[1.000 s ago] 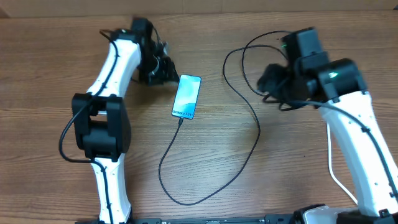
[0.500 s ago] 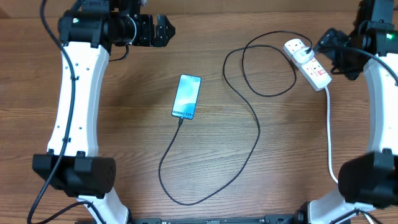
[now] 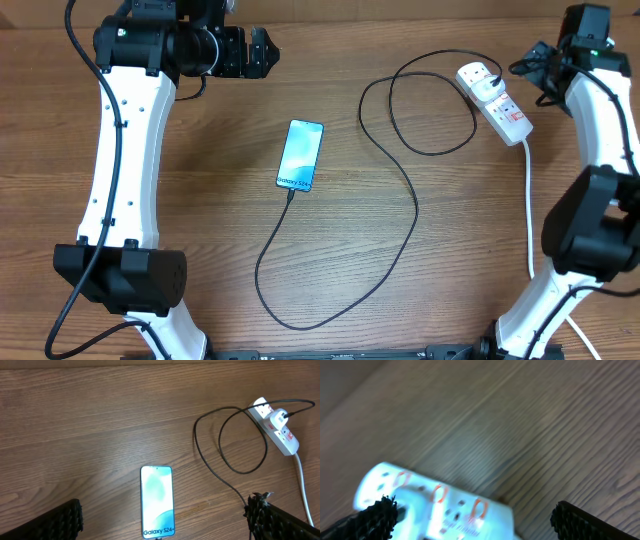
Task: Plug charger to phone and switch on socket
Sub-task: 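Raise the left arm away and move the right gripper to the power strip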
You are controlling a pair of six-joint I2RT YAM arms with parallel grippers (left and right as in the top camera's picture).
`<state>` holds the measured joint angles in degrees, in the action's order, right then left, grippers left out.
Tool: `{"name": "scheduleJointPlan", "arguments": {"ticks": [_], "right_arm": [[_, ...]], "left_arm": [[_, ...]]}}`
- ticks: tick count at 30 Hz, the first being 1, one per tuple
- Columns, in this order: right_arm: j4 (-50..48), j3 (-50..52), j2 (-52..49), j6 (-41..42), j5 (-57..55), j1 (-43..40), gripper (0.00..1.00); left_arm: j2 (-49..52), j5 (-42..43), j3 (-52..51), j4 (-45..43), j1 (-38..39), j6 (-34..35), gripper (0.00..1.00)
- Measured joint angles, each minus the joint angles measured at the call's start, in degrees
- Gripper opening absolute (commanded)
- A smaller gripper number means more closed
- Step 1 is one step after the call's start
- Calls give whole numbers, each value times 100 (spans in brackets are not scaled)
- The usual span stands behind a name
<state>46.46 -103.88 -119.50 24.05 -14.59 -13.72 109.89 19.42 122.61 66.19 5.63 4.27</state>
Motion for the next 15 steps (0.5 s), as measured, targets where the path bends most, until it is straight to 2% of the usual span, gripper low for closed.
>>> {"name": "scheduleJointPlan", "arguments": {"ticks": [8,15], "right_arm": [[-262,0,-334,-50,-205,-155,100],[-396,0,-704,-516,457,-164,100]], "left_arm": [[0,-2,0,2,0,0,100],[0,-2,0,2,0,0,100]]}}
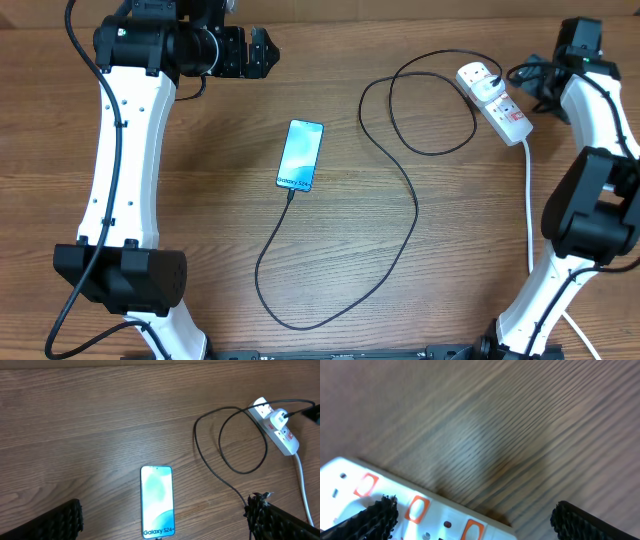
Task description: Plug charger to phone and switch on socket
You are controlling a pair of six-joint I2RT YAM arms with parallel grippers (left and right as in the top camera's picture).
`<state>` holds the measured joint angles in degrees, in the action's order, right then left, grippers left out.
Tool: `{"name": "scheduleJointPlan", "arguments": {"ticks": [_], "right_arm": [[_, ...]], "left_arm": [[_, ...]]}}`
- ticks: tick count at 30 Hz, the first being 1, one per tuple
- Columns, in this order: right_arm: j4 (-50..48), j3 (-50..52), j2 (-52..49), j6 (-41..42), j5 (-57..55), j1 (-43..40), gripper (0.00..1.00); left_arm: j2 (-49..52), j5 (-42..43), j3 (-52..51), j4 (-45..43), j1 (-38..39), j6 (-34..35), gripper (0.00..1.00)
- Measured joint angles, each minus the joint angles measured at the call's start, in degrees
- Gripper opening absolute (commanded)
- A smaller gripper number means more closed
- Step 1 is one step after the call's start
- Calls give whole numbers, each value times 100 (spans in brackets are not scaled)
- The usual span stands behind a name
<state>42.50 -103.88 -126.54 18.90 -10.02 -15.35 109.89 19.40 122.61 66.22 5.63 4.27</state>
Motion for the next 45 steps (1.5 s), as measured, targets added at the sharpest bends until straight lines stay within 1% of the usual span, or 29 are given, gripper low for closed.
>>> {"name": "scheduleJointPlan", "arguments": {"ticks": [8,18,45], "right_arm": [[-7,0,-446,-111,212,0,100],[-87,0,-448,-111,275,0,100],[57,0,-468,-66,507,-50,100]], "left_arm": [[0,0,0,0,0,0,100],[0,0,0,0,0,0,100],[0,0,0,0,0,0,100]]}}
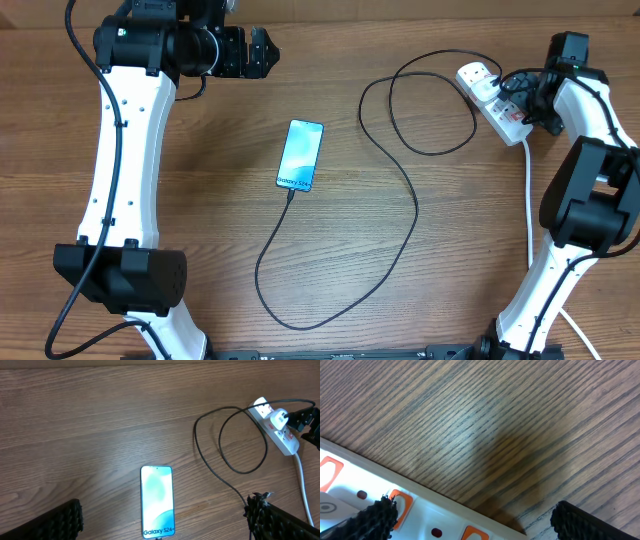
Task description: Plug charger to phone and switch on socket
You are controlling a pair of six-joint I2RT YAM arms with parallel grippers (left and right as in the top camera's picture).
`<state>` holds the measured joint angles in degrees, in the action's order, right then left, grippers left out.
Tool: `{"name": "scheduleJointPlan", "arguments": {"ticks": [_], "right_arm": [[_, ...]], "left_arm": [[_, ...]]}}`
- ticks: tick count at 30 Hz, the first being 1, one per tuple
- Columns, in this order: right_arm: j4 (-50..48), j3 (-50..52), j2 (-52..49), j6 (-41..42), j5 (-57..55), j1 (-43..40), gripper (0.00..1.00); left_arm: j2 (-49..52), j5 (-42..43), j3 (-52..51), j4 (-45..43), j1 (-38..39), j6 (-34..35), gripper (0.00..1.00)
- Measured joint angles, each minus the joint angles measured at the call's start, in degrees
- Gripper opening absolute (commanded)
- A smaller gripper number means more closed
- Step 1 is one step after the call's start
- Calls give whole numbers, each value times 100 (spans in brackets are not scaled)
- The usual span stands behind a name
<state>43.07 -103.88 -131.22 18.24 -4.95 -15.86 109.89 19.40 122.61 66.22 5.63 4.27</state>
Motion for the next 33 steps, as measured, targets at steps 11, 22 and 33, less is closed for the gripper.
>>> {"name": "scheduleJointPlan", "arguments": {"ticks": [11,22,33], "right_arm": [[4,-7,-11,-28,177,-28,100],[31,-20,-11,-98,251,-31,100],[188,-31,-11,-199,339,-28,100]], "left_arm": [[0,0,0,0,0,0,100],[0,0,0,0,0,0,100],[0,0,0,0,0,0,100]]}}
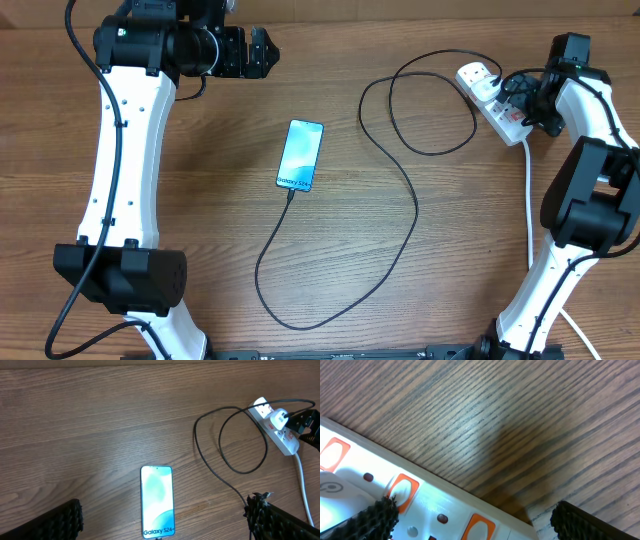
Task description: Plug charger to phone and switch on socket
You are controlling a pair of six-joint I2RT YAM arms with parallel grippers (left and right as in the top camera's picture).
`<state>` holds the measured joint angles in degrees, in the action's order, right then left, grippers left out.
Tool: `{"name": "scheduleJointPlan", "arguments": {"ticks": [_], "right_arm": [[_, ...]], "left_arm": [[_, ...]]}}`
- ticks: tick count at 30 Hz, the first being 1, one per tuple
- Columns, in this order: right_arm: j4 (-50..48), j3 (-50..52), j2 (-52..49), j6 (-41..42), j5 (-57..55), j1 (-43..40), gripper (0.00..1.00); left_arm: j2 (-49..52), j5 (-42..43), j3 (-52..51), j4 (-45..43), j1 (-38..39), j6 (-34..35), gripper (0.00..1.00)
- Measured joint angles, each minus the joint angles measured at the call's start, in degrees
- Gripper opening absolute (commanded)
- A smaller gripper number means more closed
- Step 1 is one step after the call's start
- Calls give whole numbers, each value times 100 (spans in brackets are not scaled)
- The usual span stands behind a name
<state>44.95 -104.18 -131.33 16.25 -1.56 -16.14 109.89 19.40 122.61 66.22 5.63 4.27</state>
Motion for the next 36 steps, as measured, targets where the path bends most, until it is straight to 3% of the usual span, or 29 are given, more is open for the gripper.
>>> {"name": "scheduleJointPlan", "arguments": {"ticks": [8,19,36], "right_arm": [[271,-170,-46,-125,85,-22,100],[955,-1462,-269,81,170,-343,100],[389,-828,-520,195,136,-203,100]], "left_arm": [[0,0,0,0,0,0,100],[0,-15,0,0,0,0,100],[0,-15,0,0,0,0,100]]}}
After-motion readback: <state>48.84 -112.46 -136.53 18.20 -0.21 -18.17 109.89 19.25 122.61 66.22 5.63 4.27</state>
